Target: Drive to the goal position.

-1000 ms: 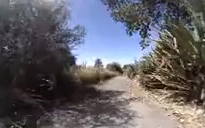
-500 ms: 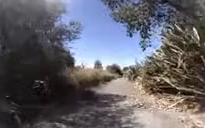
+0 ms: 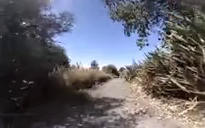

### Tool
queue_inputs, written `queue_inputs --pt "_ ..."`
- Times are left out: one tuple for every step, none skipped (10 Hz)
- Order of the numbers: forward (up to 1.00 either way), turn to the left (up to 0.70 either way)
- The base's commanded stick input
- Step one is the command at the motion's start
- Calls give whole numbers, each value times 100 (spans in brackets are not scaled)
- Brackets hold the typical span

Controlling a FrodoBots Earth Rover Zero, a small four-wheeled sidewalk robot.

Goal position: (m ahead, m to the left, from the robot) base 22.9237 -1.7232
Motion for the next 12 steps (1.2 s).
queue_inputs --pt "85 0" --pt "85 0" --pt "85 0" --pt "85 0" --pt "85 0" --pt "85 0" --pt "85 0" --pt "85 0" --pt "85 0" --pt "85 0" --pt "85 -10" --pt "85 -22"
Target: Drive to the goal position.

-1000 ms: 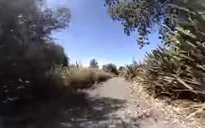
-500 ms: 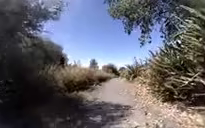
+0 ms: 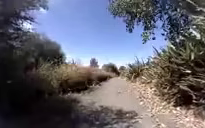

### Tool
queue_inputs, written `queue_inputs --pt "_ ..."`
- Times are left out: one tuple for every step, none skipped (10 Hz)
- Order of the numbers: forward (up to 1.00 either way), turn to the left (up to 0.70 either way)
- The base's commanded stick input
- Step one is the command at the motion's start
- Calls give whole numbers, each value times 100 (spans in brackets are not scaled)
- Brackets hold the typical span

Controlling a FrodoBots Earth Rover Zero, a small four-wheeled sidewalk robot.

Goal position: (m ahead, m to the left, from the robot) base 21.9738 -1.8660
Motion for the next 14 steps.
queue_inputs --pt "85 -33" --pt "85 0" --pt "85 0" --pt "85 0" --pt "85 0" --pt "85 0" --pt "85 0" --pt "85 0" --pt "85 0" --pt "85 0" --pt "85 0" --pt "85 0" --pt "85 0" --pt "85 0"
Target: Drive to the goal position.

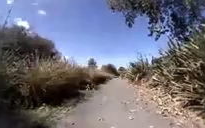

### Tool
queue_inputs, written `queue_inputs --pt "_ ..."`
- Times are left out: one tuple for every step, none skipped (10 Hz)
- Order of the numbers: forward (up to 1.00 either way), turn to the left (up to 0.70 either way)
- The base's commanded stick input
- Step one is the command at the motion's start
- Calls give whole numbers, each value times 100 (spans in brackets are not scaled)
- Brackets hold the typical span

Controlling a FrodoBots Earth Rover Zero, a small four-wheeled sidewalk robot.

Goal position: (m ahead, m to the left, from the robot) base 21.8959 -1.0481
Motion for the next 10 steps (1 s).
queue_inputs --pt "85 0" --pt "85 -8" --pt "85 -20" --pt "85 -32" --pt "85 -34" --pt "85 -34" --pt "85 9" --pt "85 6" --pt "85 3" --pt "85 0"
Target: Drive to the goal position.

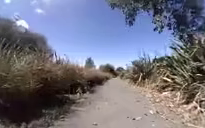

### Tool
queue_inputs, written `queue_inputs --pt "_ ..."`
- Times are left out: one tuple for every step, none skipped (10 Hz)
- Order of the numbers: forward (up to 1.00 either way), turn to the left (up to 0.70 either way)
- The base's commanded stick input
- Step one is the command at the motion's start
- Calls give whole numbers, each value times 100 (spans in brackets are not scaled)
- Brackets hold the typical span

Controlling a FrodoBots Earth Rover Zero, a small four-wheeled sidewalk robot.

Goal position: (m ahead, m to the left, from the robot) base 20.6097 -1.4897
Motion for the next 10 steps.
queue_inputs --pt "85 0" --pt "85 0" --pt "85 0" --pt "85 0" --pt "85 0" --pt "85 0" --pt "85 0" --pt "85 0" --pt "85 0" --pt "85 0"
